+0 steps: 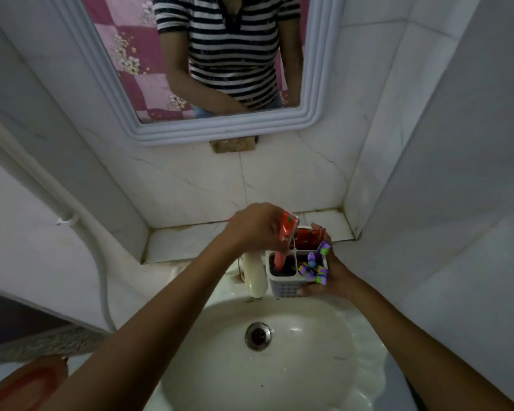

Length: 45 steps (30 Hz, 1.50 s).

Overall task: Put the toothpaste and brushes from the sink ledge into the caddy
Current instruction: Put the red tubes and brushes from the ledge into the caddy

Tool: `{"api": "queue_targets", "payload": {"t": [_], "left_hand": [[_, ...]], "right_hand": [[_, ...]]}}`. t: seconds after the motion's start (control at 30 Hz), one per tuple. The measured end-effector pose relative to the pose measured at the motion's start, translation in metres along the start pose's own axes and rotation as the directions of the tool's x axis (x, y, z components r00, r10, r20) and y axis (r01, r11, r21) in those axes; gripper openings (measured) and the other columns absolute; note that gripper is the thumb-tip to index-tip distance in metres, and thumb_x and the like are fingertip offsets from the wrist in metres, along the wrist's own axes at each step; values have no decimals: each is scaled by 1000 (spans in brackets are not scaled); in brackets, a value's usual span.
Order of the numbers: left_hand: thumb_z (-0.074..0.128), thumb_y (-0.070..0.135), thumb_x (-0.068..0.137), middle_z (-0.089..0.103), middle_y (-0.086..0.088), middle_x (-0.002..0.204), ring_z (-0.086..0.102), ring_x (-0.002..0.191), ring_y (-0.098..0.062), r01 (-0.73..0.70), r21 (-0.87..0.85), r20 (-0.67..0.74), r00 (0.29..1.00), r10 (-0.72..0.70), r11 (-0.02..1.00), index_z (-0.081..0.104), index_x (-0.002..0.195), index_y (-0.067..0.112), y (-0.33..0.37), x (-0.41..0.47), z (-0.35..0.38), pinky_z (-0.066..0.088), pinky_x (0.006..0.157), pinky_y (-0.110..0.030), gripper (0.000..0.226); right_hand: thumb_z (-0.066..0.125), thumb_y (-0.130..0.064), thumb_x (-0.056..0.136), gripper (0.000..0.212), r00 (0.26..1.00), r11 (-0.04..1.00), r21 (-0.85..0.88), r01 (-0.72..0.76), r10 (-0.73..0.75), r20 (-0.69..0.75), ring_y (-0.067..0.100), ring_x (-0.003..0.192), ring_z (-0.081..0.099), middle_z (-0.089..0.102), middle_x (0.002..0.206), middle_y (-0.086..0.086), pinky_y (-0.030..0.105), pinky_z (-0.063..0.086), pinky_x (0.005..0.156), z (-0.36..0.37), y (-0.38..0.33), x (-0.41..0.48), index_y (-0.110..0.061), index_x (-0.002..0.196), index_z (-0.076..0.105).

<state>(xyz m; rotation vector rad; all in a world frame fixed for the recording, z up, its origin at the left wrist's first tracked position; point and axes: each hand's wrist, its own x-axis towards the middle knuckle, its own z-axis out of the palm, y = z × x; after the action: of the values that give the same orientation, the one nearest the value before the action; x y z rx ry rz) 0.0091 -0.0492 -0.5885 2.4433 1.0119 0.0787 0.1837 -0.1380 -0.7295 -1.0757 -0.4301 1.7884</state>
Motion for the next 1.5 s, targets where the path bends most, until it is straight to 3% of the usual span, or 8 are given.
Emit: {"api": "queue_targets", "payload": {"t": [0.23, 0.33, 0.47, 0.73, 1.1, 1.3, 1.43, 1.5], "left_hand": [[68, 42, 63, 75, 15, 84, 69, 86, -7, 106, -132, 43, 994, -101, 986, 73, 83, 29, -16, 8, -2, 57, 84, -41, 24], [62, 33, 76, 75, 9, 94, 68, 90, -10, 140, -193, -87, 983, -159, 971, 74, 86, 27, -45, 21, -10, 57, 86, -41, 16], [57, 17, 88, 67, 0, 125, 62, 108, -17, 246, -46, -120, 961, -250, 968, 66, 117, 24, -96, 48, 6, 53, 92, -36, 31], [57, 31, 94, 42, -4, 151, 42, 135, -26, 162, 329, 144, 965, -219, 930, 39, 146, 23, -151, 88, 57, 40, 108, -42, 56], [64, 31, 84, 68, -9, 102, 64, 92, -24, 94, 551, 102, 979, -179, 829, 60, 96, 12, -158, 80, 76, 43, 70, -31, 23], [77, 20, 75, 66, -4, 88, 65, 78, -21, 354, -246, -1, 931, -365, 902, 53, 89, 18, -149, 41, 37, 56, 65, -32, 27], [73, 7, 80, 72, -9, 100, 71, 95, -19, 75, -641, -181, 952, -246, 764, 58, 102, 10, -106, 14, -3, 60, 79, -32, 27], [73, 7, 81, 72, -9, 102, 72, 95, -15, -5, -688, -194, 965, -177, 726, 61, 101, 9, -77, 6, -19, 60, 78, -28, 24]], "right_hand": [[71, -81, 41, 66, 994, 999, -19, -40, 42, 100, 18, 47, 66, 72, 54, 8, 36, 60, 55, 0, -2, 5, -15, 52, 72], [55, -79, 68, 81, 996, 998, 31, -59, 57, 67, 18, 49, 66, 72, 55, 5, 40, 61, 60, -7, 0, 7, 0, 64, 71], [26, -61, 99, 58, 999, 995, 97, -27, 23, 44, 16, 60, 73, 76, 64, -4, 42, 63, 58, -8, 1, 4, -44, 78, 77], [78, -76, 48, 49, 992, 997, 74, -7, -3, 129, 12, 74, 77, 81, 73, -6, 37, 65, 63, -6, 2, 1, -33, 72, 81], [83, -76, 36, 54, 977, 999, 25, -35, 29, 212, 9, 70, 77, 81, 70, -6, 33, 65, 61, 6, -6, -5, -29, 64, 82], [49, -81, 65, 46, 987, 1000, 9, -13, 12, 162, 8, 65, 75, 81, 71, -7, 33, 65, 60, 14, -11, -13, -47, 76, 78], [85, -74, 11, 70, 984, 997, -43, -65, 71, 165, 16, 47, 64, 65, 51, 1, 36, 61, 53, 15, -7, -10, -17, 51, 74], [89, -66, 24, 67, 992, 1000, -16, -12, 14, 129, 14, 53, 65, 57, 67, 3, 35, 62, 55, 10, -5, -10, -25, 74, 72]]}}
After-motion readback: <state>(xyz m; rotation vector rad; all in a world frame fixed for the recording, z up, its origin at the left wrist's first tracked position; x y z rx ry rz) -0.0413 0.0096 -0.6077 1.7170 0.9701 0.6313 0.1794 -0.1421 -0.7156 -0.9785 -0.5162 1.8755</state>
